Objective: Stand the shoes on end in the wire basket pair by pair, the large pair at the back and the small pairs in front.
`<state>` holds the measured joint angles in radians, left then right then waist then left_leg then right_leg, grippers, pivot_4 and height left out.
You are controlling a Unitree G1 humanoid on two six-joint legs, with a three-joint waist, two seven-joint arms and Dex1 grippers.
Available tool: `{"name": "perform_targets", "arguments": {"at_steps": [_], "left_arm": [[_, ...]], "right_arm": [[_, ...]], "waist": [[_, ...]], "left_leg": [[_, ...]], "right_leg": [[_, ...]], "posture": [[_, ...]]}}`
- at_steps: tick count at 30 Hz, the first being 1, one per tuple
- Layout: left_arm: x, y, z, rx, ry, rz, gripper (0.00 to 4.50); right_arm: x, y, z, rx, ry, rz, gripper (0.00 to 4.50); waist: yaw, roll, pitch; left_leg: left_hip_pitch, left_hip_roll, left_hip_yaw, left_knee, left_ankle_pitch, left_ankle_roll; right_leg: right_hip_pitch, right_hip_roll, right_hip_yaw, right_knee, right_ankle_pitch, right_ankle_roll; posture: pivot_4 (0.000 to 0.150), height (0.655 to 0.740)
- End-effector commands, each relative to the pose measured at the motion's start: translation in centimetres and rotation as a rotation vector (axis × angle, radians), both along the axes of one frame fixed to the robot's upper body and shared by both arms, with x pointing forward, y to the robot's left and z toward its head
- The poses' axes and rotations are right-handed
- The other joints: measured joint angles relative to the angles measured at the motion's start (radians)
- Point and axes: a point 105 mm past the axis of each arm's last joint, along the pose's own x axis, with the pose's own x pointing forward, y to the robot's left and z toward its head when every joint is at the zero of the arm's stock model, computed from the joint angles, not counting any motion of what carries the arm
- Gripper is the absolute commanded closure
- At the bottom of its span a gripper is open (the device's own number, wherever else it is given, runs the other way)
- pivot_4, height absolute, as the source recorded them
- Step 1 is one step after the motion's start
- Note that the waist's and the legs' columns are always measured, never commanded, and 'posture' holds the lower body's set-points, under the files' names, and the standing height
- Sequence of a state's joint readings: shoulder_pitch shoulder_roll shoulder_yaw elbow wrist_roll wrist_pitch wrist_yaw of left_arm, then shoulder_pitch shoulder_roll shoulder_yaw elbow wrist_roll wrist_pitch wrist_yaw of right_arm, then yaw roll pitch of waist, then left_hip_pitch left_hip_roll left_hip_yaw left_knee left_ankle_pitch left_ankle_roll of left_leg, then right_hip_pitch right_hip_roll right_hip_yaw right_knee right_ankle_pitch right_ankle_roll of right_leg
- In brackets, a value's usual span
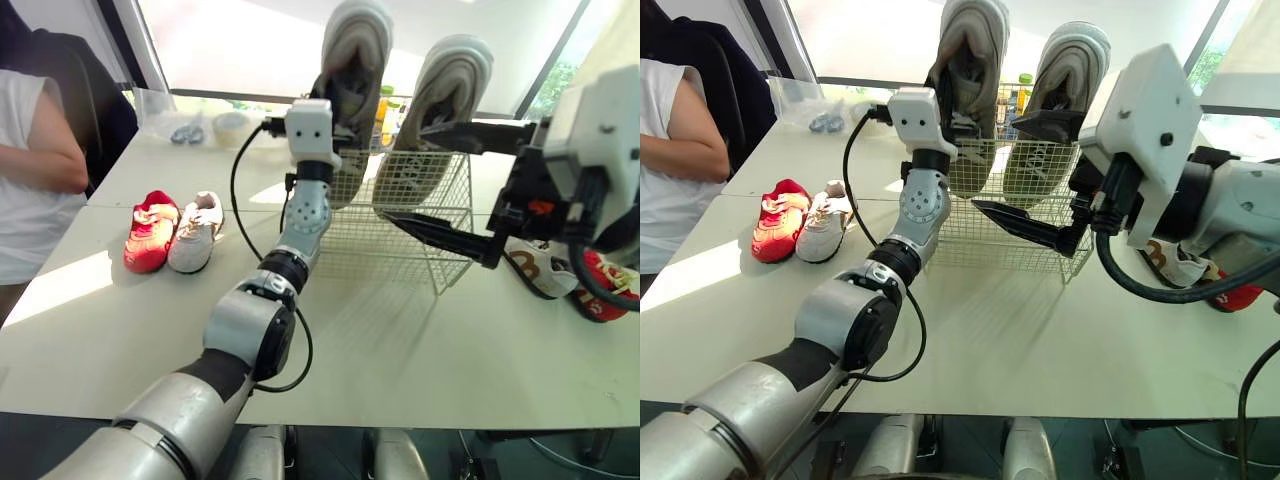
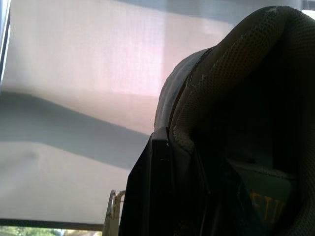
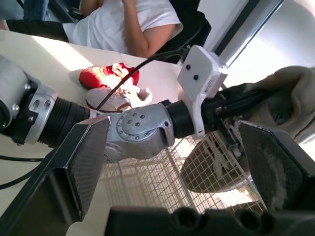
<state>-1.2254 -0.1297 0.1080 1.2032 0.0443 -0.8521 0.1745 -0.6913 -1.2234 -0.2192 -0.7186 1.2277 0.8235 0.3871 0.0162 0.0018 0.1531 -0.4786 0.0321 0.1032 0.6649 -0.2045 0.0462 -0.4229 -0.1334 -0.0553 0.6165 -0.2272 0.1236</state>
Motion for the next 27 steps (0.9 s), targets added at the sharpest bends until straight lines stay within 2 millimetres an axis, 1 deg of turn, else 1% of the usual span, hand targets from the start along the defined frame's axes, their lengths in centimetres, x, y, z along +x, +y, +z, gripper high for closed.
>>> {"name": "perform_targets", "arguments": {"at_steps": [1,2,3,5,6,8,9,10,13,16,19,21,24,25,27], "left_arm": [[0.1,0.1,-1.1,-0.021,0.042,-0.046,4.06],[0.1,0.3,-1.3,-0.021,0.047,-0.045,3.57],[0.1,0.5,-1.5,-0.024,0.052,-0.043,3.24],[0.2,1.0,-1.6,-0.026,0.061,-0.041,2.15],[0.1,1.1,-1.7,-0.024,0.062,-0.048,1.76],[-0.4,1.3,-1.7,-0.009,0.038,-0.072,0.66],[-0.7,1.3,-1.7,0.004,0.028,-0.085,0.24],[-1.0,1.3,-1.7,0.011,0.025,-0.108,0.03],[-1.7,2.0,-1.8,0.025,0.027,-0.147,0.03],[-2.9,2.8,-1.6,0.051,0.023,-0.202,0.03],[-4.1,3.8,-1.0,0.055,0.026,-0.245,0.03],[-4.7,4.5,-0.3,0.045,0.028,-0.268,0.03],[-6.2,5.4,1.4,0.08,0.06,-0.418,0.03],[-6.5,5.5,1.7,0.094,0.073,-0.456,0.03],[-7.2,6.4,2.0,0.127,0.121,-0.521,0.03]], "right_arm": [[-0.1,0.1,1.1,0.018,-0.066,0.019,0.0],[0.0,0.1,1.1,0.018,-0.068,0.024,0.0],[0.0,0.2,1.1,0.019,-0.07,0.028,0.0],[0.2,0.2,1.1,0.022,-0.071,0.038,0.0],[0.3,0.2,1.0,0.023,-0.073,0.042,0.0],[0.5,0.3,1.0,0.027,-0.078,0.055,0.0],[0.5,0.3,1.0,0.028,-0.081,0.061,0.0],[0.6,0.4,1.0,0.031,-0.082,0.068,0.0],[0.9,0.4,0.9,0.037,-0.082,0.083,0.0],[1.3,0.4,0.7,0.039,-0.079,0.097,0.0],[1.6,0.2,0.7,0.04,-0.08,0.102,0.0],[2.0,-0.1,0.7,0.041,-0.082,0.099,0.0],[2.6,-1.0,0.5,0.036,-0.067,0.074,0.0],[2.7,-1.3,0.4,0.032,-0.063,0.064,0.0],[3.3,-2.5,0.3,0.044,-0.054,0.015,0.0]], "waist": [[-0.001,0.0,0.0],[-0.002,0.0,0.0],[-0.002,0.0,0.0],[-0.002,0.0,0.0],[-0.003,0.0,0.0],[-0.005,0.0,0.0],[-0.007,0.0,0.0],[-0.009,0.0,0.0],[-0.009,0.0,0.0],[-0.009,0.0,0.0],[-0.007,0.0,0.0],[-0.001,0.0,0.0],[-0.003,0.0,0.0],[-0.006,0.0,0.0],[-0.005,0.0,0.0]], "left_leg": [[0.0,0.0,0.0,0.001,0.0,0.0],[0.0,0.0,0.0,0.001,0.0,0.0],[0.0,0.0,0.0,0.001,0.0,0.0],[0.0,0.0,0.0,0.001,0.0,0.0],[0.0,0.0,0.0,0.001,0.0,0.0],[0.001,0.0,0.0,0.001,0.0,0.0],[0.001,0.0,0.0,0.001,0.0,0.0],[0.001,0.0,0.0,0.001,0.0,0.0],[0.001,0.0,0.0,0.001,0.0,0.0],[0.001,0.0,0.0,0.001,0.0,0.0],[0.001,0.001,0.0,0.001,0.001,-0.001],[0.001,0.001,-0.001,0.001,0.001,-0.001],[0.001,0.0,-0.001,0.002,0.001,-0.001],[0.001,0.0,-0.001,0.002,0.001,-0.001],[0.001,0.0,-0.001,0.002,0.001,-0.001]], "right_leg": [[0.001,0.0,0.0,0.0,0.0,0.0],[0.001,0.0,0.0,0.0,0.0,0.0],[0.001,-0.001,0.0,-0.001,0.0,0.0],[0.002,0.0,0.0,-0.001,0.0,0.0],[0.002,0.0,0.0,-0.001,0.001,0.0],[0.001,0.0,0.0,0.0,0.001,0.0],[0.001,0.0,0.0,0.0,0.001,0.0],[0.001,0.001,0.0,0.0,0.001,0.0],[0.001,0.001,0.0,0.001,0.001,0.0],[0.001,0.001,0.0,0.002,0.001,0.0],[0.0,0.001,0.0,0.002,0.001,0.0],[0.001,0.001,0.0,0.002,0.001,0.0],[0.002,0.0,0.0,0.001,0.001,0.0],[0.002,0.0,0.0,0.0,0.001,0.0],[0.002,0.0,0.0,0.0,0.001,0.0]], "posture": [[0.15,0.74],[0.15,0.74],[0.15,0.74],[0.15,0.74],[0.15,0.74],[0.15,0.74],[0.15,0.74],[0.15,0.74],[0.15,0.74],[0.15,0.74],[0.15,0.74],[0.15,0.74],[0.15,0.74],[0.15,0.74],[0.15,0.74]]}}
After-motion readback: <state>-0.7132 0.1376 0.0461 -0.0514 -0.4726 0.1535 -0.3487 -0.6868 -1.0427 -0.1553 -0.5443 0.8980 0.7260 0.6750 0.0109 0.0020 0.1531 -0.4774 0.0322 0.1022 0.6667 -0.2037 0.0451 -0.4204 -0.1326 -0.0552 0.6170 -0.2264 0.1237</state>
